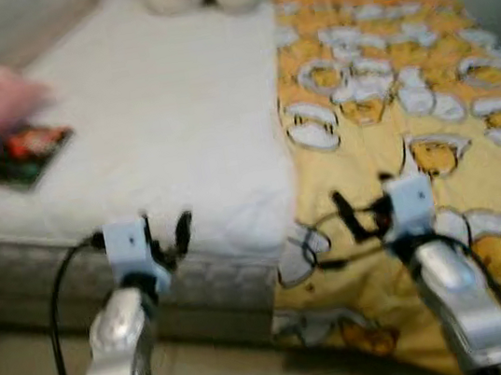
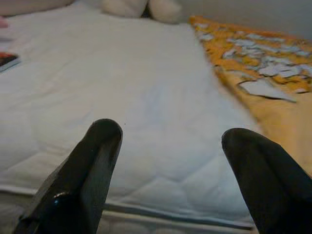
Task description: Clean up the room
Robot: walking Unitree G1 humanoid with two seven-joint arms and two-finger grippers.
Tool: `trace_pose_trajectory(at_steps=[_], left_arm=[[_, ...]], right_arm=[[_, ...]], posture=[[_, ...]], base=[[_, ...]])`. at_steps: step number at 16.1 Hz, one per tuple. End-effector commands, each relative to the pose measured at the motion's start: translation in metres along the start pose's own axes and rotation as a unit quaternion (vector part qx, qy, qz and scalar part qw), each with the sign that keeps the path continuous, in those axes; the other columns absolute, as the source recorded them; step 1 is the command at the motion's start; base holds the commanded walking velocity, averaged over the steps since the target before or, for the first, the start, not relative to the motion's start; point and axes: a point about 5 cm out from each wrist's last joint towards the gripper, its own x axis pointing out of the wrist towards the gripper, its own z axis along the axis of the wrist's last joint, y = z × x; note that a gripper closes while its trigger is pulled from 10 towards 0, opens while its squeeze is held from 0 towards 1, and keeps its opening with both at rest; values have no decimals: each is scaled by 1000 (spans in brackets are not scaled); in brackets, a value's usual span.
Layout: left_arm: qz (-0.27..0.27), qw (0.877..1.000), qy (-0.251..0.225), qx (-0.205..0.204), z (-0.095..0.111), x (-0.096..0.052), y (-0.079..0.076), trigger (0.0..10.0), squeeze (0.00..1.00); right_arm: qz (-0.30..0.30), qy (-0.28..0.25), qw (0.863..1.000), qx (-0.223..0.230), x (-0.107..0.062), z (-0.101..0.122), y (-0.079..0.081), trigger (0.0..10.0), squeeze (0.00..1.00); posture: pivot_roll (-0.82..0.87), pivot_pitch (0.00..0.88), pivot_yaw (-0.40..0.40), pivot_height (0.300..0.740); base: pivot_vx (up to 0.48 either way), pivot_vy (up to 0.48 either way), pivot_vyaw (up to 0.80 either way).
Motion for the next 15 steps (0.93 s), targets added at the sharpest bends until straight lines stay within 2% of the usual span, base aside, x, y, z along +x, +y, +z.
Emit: trace_pose_trajectory(at_steps=[1, 4, 6, 8, 11, 12, 14, 15], left_arm=[[-34, 999, -7, 14, 6, 9, -11, 10000, 0], [-54, 998, 8, 36, 4, 15, -5, 10000, 0], [-77, 996, 10, 36, 3, 17, -10, 10000, 0], [-93, 995, 7, 38, 1, 22, -17, 10000, 0], [-96, 995, 12, 28, -3, 26, -18, 10000, 0], [-95, 995, 13, 10, -6, 26, -19, 10000, 0], [-100, 995, 10, 5, -6, 30, -24, 10000, 0], [-111, 994, 2, 5, -4, 33, -30, 10000, 0]], right_arm=[[-17, 11, 1000, -9, -5, -7, -6, 10000, 0], [-35, 3, 999, -2, -9, -10, -2, 10000, 0], [-46, -1, 999, -4, -11, -10, -2, 10000, 0], [-66, 0, 998, -4, -13, -13, -7, 10000, 0], [-74, -4, 997, -7, -18, -13, -7, 10000, 0], [-76, -1, 997, -9, -19, -15, -7, 10000, 0], [-74, -2, 997, -14, -18, -15, -7, 10000, 0], [-61, 4, 998, -27, -16, -16, -3, 10000, 0]], posture=[[-63, 0, -34, 740], [-80, 0, 10, 740], [-91, 0, 36, 740], [-111, 0, 57, 740], [-137, 0, 71, 740], [-145, 0, 74, 740], [-144, 0, 73, 740], [-142, 0, 71, 740]], base=[[240, 0, 0], [0, 0, 0], [0, 0, 0], [0, 0, -778], [0, 0, -775], [0, 247, -775], [0, 480, -769], [0, 476, 0]])
